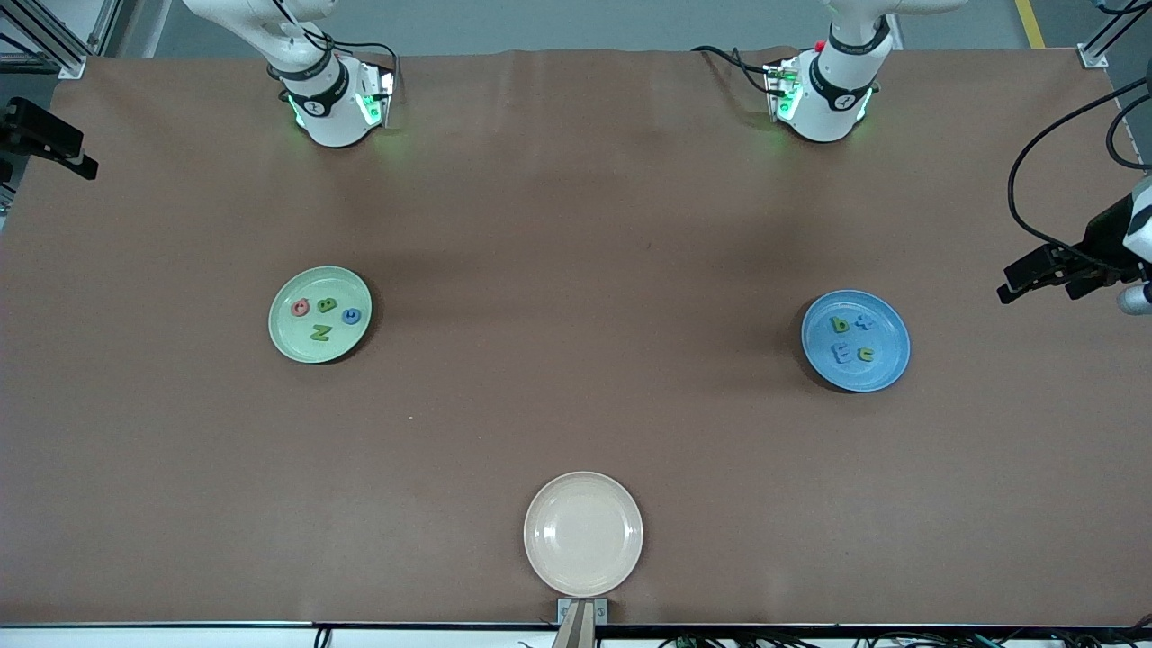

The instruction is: Sort upper and lower case letters into plates

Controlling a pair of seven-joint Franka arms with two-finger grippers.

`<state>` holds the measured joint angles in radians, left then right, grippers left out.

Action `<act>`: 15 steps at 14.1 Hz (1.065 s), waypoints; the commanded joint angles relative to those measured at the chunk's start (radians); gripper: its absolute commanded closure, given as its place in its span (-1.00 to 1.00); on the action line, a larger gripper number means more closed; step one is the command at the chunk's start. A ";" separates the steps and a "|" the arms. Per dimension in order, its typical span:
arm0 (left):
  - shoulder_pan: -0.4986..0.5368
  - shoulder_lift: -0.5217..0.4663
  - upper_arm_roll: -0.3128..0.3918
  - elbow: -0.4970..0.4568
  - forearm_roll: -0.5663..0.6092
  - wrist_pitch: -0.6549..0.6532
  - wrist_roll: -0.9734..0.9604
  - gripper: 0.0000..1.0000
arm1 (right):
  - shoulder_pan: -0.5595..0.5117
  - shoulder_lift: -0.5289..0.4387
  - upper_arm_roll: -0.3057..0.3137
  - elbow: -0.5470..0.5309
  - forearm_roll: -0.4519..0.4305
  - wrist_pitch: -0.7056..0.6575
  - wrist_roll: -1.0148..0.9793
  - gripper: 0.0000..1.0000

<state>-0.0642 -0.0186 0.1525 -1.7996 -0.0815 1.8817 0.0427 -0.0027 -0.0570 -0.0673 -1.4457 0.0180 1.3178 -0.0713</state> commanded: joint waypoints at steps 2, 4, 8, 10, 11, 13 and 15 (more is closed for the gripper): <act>0.004 -0.006 -0.033 0.100 -0.003 -0.146 -0.019 -1.00 | -0.013 -0.017 0.004 -0.008 0.011 -0.008 -0.008 -1.00; 0.010 -0.015 -0.053 0.124 -0.001 -0.189 -0.056 -1.00 | -0.013 -0.015 0.003 -0.007 0.011 -0.006 -0.010 -1.00; 0.007 -0.027 -0.067 0.147 0.000 -0.225 -0.058 -1.00 | -0.010 -0.015 0.007 -0.007 0.010 -0.008 -0.008 -1.00; 0.007 -0.030 -0.067 0.181 -0.001 -0.266 -0.066 -1.00 | -0.010 -0.015 0.006 -0.009 0.010 -0.009 -0.010 -1.00; 0.006 -0.030 -0.067 0.195 -0.001 -0.271 -0.081 -1.00 | -0.010 -0.017 0.007 -0.007 0.008 -0.014 -0.010 -1.00; 0.006 -0.030 -0.067 0.215 0.000 -0.283 -0.102 -1.00 | -0.010 -0.015 0.007 -0.007 0.000 -0.011 -0.010 -1.00; 0.006 -0.029 -0.064 0.236 0.000 -0.323 -0.092 -1.00 | 0.004 -0.017 0.009 -0.007 -0.009 -0.009 -0.010 -1.00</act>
<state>-0.0639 -0.0430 0.0931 -1.5922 -0.0815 1.6076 -0.0428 -0.0023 -0.0570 -0.0662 -1.4456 0.0172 1.3129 -0.0718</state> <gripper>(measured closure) 0.000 0.000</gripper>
